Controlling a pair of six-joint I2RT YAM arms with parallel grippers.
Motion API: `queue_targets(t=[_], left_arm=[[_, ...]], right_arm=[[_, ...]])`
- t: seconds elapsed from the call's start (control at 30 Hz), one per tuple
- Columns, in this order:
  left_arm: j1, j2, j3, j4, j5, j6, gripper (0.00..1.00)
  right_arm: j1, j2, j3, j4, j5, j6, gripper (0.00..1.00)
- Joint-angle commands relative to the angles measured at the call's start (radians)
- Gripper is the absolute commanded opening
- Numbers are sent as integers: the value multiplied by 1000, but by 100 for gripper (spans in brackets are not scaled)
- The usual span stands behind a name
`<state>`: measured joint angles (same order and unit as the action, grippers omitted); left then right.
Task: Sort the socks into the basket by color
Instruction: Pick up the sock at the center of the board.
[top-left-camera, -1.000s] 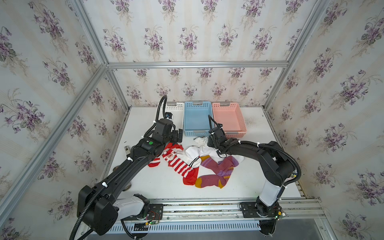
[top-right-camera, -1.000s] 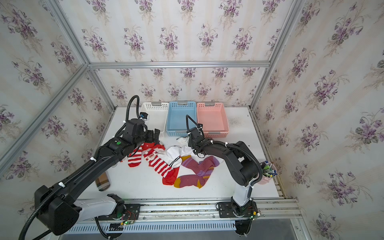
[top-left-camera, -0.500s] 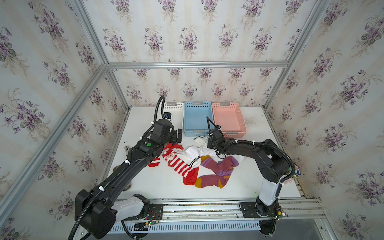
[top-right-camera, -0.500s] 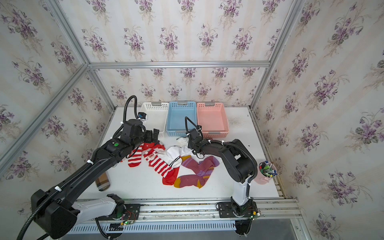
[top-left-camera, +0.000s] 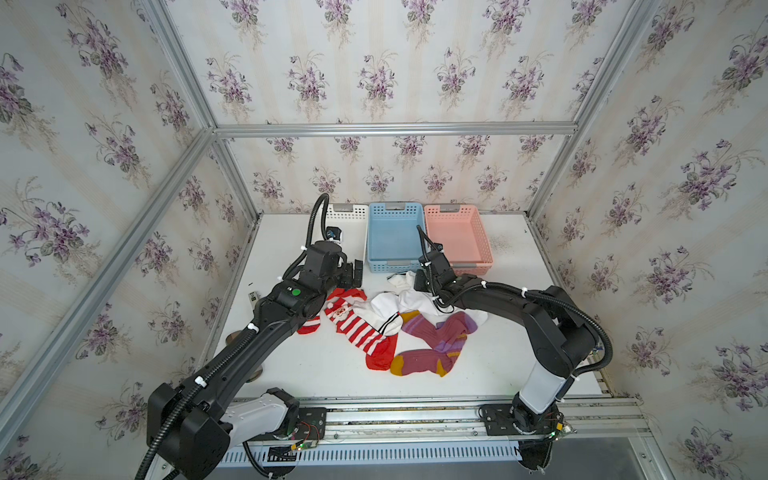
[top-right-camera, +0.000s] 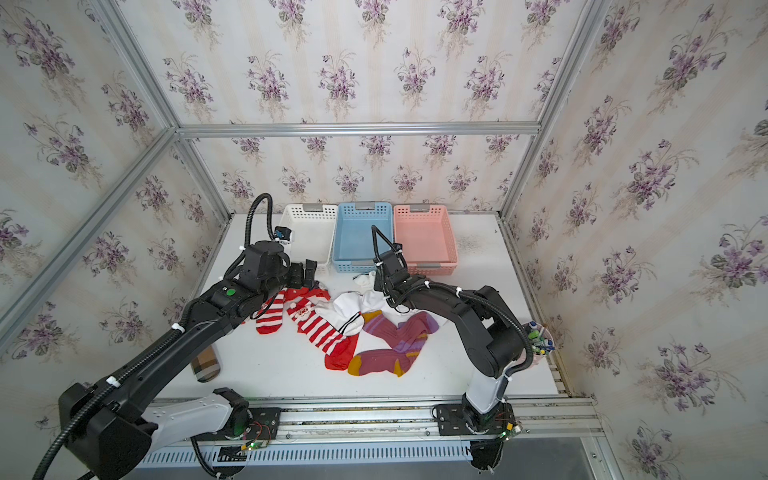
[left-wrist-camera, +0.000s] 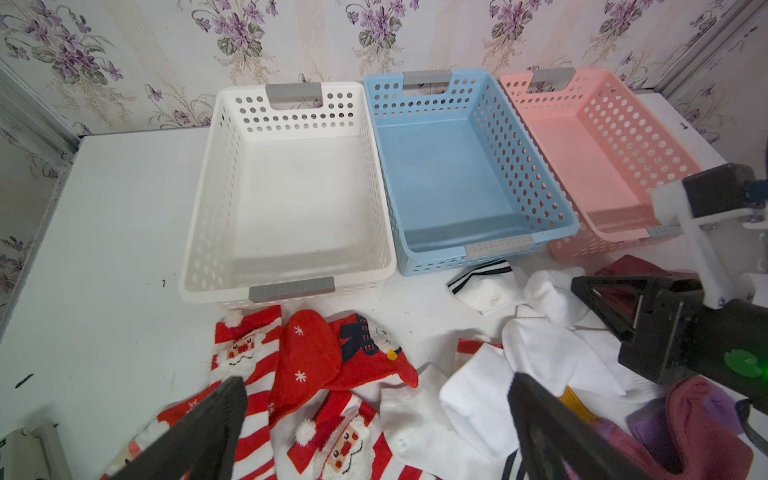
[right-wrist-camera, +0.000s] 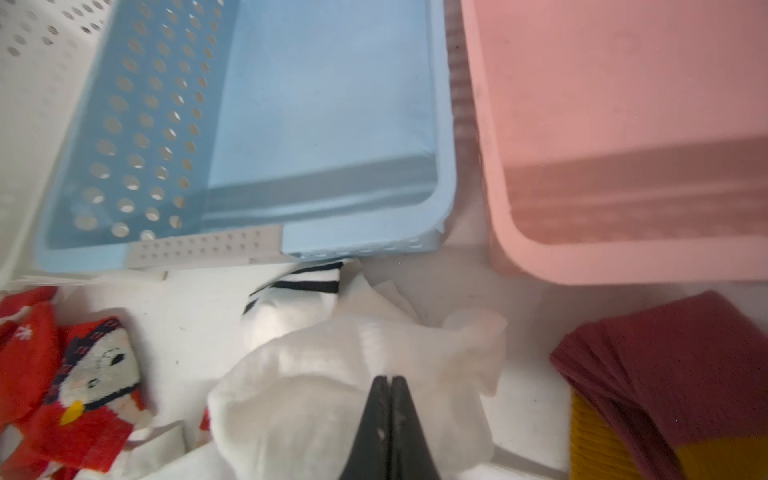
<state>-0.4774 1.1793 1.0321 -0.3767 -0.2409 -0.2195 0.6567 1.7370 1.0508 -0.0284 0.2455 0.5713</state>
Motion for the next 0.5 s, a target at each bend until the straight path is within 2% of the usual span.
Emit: queue_targets(t=[0.0,0.27,0.47], left_arm=[[0,-8,-5,17,-15,0,100],[1,-26,-17,19,-31,-6,100],[-1,-30,-14,13,-29,-7,100]], right_arm=[[13,-44,25,-19,0,-23,0],[59,-132,125,-67,-19,-100,0],[70,-113,224,-58,-60,-146,0]])
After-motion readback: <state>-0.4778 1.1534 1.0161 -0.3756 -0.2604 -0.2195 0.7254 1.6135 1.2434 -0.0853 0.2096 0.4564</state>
